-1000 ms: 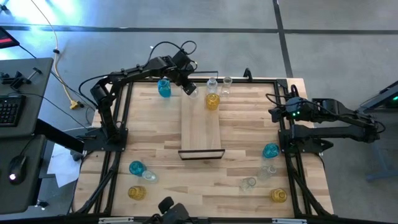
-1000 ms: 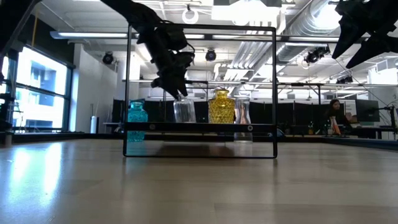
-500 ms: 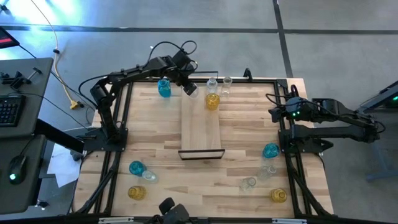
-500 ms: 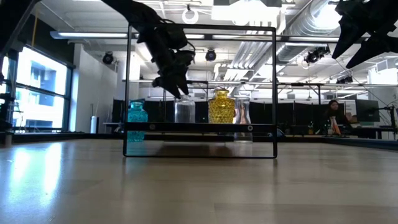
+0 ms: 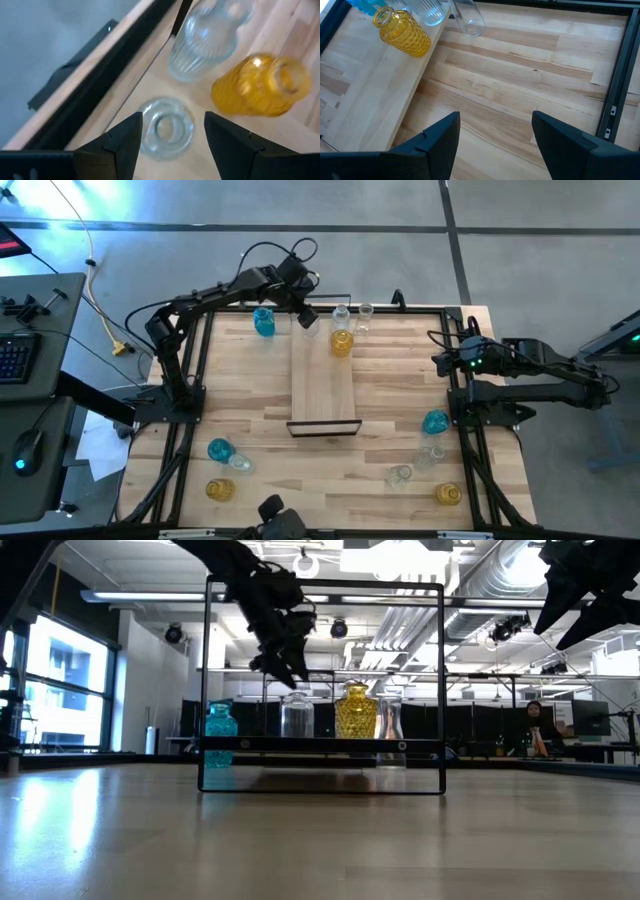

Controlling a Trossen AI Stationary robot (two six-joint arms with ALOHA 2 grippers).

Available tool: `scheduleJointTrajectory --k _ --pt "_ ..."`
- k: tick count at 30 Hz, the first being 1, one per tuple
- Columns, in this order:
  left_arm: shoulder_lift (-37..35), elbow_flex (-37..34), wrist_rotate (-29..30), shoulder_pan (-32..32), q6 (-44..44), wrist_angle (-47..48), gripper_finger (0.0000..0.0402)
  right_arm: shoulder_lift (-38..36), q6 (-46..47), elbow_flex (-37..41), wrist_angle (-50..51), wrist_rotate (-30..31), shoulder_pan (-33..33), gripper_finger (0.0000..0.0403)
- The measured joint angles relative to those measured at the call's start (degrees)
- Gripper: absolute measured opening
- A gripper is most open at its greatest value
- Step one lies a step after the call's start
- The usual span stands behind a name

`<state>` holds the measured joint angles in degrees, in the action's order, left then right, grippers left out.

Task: Sort vases onto shelf
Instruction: Put the top left transparent flower vase on the shelf aligned with the other transparent flower vase

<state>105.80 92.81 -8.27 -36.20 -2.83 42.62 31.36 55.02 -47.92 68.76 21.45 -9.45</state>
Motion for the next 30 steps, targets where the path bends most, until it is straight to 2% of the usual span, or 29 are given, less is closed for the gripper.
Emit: scheduleJointTrajectory --k 4,12,17,21,25,30 --pt "0.00 3.57 0.02 0.24 0.13 1.98 0.0205 0.02 0.15 0.00 -0.01 -0.02 0.00 0.0243" --pt "-1.11 7.77 0.40 1.99 3.62 13.71 0.0191 0.00 0.15 0.00 0.00 -0.25 0.00 0.0243" --pt "-3.06 7.83 1.78 3.40 4.82 18.98 0.0138 0.00 0.11 0.00 -0.01 -0.26 0.00 0.0243" --pt "-3.87 7.86 4.50 4.39 6.54 21.15 0.0076 -0.01 0.01 0.00 -0.01 -0.24 0.00 0.0243" --pt "-3.78 7.62 4.47 4.93 7.32 22.67 0.0013 -0.01 -0.02 0.00 0.00 -0.24 0.00 0.0243" --pt "-3.75 4.77 5.02 6.20 7.61 23.69 0.0004 -0.01 -0.09 0.00 0.01 -0.22 0.00 0.0243"
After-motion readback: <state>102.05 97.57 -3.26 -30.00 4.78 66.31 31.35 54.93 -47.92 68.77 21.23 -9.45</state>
